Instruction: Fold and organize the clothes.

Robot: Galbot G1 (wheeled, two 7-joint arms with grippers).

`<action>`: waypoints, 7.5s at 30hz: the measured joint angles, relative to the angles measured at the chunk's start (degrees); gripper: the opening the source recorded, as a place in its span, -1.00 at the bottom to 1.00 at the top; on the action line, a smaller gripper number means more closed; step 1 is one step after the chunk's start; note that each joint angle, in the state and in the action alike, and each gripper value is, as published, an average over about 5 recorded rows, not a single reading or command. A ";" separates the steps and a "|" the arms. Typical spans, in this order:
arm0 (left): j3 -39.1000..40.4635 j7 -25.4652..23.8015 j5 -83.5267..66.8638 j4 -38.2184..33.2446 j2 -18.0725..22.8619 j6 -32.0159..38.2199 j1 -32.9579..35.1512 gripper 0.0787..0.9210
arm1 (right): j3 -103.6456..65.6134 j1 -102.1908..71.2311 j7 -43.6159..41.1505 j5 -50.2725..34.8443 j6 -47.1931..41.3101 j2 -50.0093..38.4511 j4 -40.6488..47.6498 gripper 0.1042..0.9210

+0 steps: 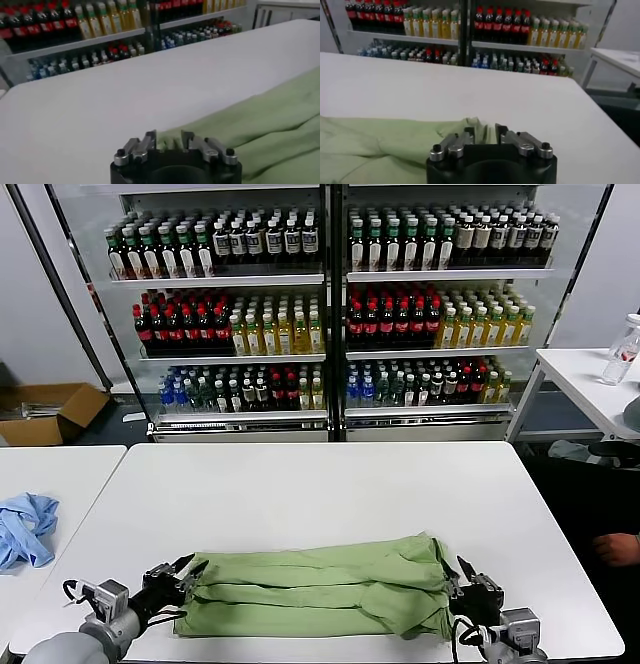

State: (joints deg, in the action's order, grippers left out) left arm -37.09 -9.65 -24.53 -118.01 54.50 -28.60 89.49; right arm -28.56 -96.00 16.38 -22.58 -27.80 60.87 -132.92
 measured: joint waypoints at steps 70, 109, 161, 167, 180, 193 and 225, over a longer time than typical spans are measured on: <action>3.78 20.02 1.27 -14.92 13.49 -3.43 2.26 -0.93 | 2.38 -3.21 2.28 7.30 0.33 3.66 -2.58 0.76; 9.85 18.70 2.31 -9.28 17.78 0.77 -0.35 0.65 | 3.37 -2.28 2.58 7.55 -0.14 3.59 -2.28 0.76; -8.78 13.34 -21.84 -4.72 10.86 -1.09 -0.63 -0.91 | 3.03 -2.66 2.93 8.05 0.46 3.79 -1.79 0.76; -20.41 12.78 -29.66 -4.20 3.99 -2.62 -0.06 -0.91 | 3.02 -2.14 2.96 7.95 0.42 3.56 -2.05 0.76; -11.17 12.51 -21.63 -10.09 9.08 -3.69 -3.04 -0.91 | 2.22 -3.48 3.15 8.55 0.35 3.99 -2.68 0.76; 17.50 17.83 -2.30 -7.37 26.89 -0.06 -8.40 -0.91 | 1.96 -3.97 3.23 9.14 0.42 4.40 -3.00 0.76; 5.05 10.50 11.63 -4.04 18.09 14.85 -7.38 0.75 | 16.14 18.81 0.92 -0.10 -3.97 7.48 9.68 0.76</action>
State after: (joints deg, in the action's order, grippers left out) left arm -32.05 0.85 -12.90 -122.05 72.59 -13.75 82.11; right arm -12.41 -77.19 17.30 -22.68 -31.77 68.35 -123.24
